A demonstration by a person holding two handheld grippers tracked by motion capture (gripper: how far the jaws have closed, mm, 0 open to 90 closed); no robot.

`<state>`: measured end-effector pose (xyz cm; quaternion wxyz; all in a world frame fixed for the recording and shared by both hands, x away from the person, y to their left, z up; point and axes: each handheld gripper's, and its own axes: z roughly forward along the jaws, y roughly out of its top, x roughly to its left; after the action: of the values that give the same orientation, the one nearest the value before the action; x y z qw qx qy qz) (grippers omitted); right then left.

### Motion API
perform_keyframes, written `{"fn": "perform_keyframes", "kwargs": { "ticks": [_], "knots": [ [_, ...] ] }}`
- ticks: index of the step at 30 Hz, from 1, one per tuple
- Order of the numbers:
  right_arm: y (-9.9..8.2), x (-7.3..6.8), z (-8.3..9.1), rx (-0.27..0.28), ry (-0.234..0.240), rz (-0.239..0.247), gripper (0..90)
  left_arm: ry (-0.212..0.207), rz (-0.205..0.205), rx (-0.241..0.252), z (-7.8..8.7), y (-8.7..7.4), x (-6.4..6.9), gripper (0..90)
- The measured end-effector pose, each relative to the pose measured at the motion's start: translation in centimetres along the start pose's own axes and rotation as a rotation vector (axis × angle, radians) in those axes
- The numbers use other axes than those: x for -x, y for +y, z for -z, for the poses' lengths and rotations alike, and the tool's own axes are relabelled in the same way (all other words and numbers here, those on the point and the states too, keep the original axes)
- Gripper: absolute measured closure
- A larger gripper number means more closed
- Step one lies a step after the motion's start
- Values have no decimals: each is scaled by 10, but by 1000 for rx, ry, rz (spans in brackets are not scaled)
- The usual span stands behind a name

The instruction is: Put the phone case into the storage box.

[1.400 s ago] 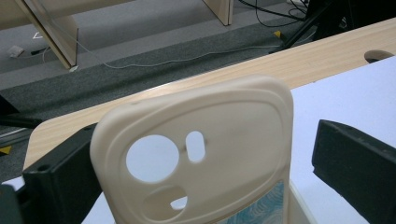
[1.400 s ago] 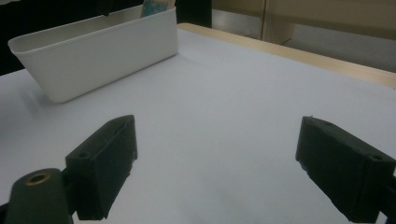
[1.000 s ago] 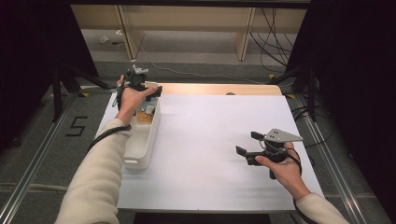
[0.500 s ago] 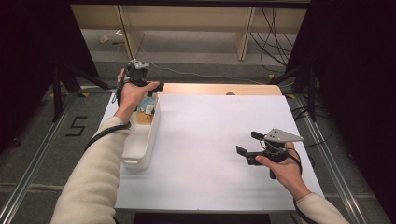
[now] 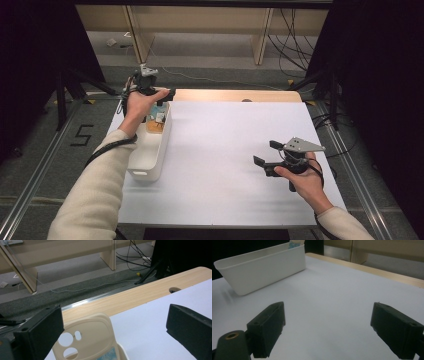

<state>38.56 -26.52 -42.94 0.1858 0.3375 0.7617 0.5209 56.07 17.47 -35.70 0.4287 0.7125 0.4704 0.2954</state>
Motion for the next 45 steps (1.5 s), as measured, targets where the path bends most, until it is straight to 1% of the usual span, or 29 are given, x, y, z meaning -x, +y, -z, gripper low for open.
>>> {"fn": "perform_keyframes", "kwargs": {
  "ticks": [2, 7, 8, 11, 16, 17, 19, 22, 27, 33, 45],
  "knots": [
    [0, 0, 0, 0, 0, 0, 132, -8, -8, 5, 3, -1, 2, 6],
    [0, -1, 1, -1, 0, 2, 132, -37, -6, 14, 11, -4, 7, 9],
    [0, -1, 1, -1, 0, 3, 132, -40, -4, 15, 13, -5, 9, 9],
    [0, 0, 1, -2, -1, 2, 132, -49, -18, 23, 18, -7, 12, 9],
    [0, -1, 1, -1, -2, 3, 132, -63, -29, 31, 26, -9, 16, 10],
    [0, -1, 1, -1, -2, 3, 132, -64, -38, 31, 28, -9, 17, 9],
    [0, -1, 1, -2, -2, 3, 132, -71, -39, 35, 31, -10, 19, 10],
    [0, -1, 1, -3, -3, 4, 132, -74, -48, 29, 35, -11, 21, 11],
    [1, -1, 1, -3, -4, 4, 132, -84, -48, 35, 41, -16, 23, 17],
    [1, -1, 1, -2, -3, 5, 132, -102, -38, 47, 49, -21, 26, 17],
    [1, -1, 1, -2, -2, 5, 132, -134, -55, 56, 61, -29, 35, 27]
  ]
}}
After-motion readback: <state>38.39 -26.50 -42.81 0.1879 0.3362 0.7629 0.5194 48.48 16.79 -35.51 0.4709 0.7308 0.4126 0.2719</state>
